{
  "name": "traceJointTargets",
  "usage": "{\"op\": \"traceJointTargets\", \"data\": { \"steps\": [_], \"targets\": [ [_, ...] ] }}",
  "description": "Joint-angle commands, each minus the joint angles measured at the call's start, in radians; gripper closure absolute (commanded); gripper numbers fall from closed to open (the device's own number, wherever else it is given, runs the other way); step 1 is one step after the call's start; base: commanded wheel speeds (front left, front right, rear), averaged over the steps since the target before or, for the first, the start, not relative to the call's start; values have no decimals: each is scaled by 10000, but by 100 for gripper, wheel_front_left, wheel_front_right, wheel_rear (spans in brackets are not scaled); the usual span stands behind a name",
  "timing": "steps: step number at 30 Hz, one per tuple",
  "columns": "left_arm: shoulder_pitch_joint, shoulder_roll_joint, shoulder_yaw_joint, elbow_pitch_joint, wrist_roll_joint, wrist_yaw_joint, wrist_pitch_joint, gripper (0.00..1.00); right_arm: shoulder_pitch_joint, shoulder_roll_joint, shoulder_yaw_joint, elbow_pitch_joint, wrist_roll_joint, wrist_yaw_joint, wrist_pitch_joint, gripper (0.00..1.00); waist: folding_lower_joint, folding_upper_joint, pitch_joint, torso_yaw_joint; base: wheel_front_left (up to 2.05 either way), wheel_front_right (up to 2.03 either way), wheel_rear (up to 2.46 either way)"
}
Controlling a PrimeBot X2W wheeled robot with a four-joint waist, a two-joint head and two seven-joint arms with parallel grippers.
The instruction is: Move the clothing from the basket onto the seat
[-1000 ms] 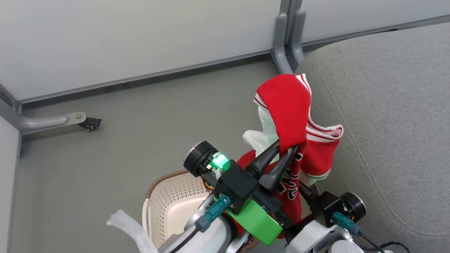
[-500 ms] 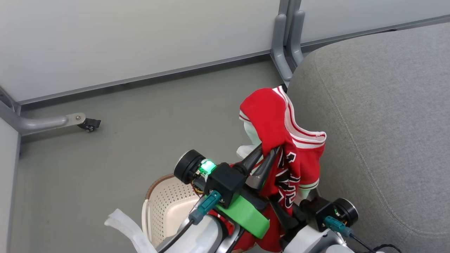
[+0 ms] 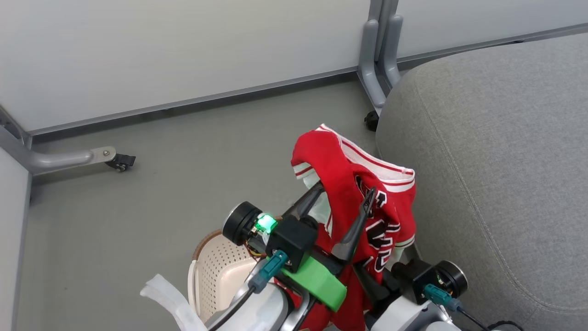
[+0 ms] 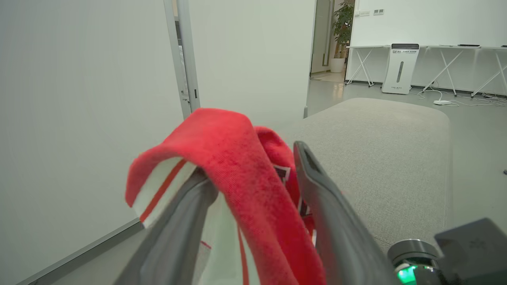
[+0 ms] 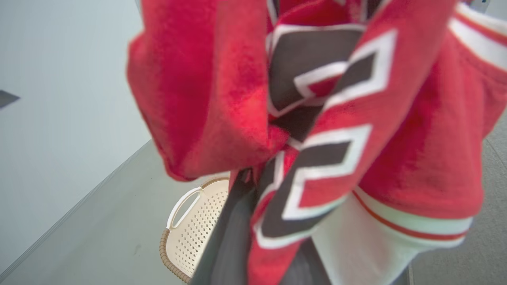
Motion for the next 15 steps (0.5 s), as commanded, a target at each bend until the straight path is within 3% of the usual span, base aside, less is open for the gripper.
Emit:
{"op": "traceJointTargets", "data": {
  "steps": [1,15],
  "targets": [
    [86,74,-1,61,85,64,8,0,103,-29,0,-49,71,-7,-24,100,1,-1,-7,9,0,0,0],
    [117,195,-73,355,7,192,-55,0,225,-39,-47,-115,89,-7,-24,100,1,-1,-127,20,0,0,0]
  ]
}}
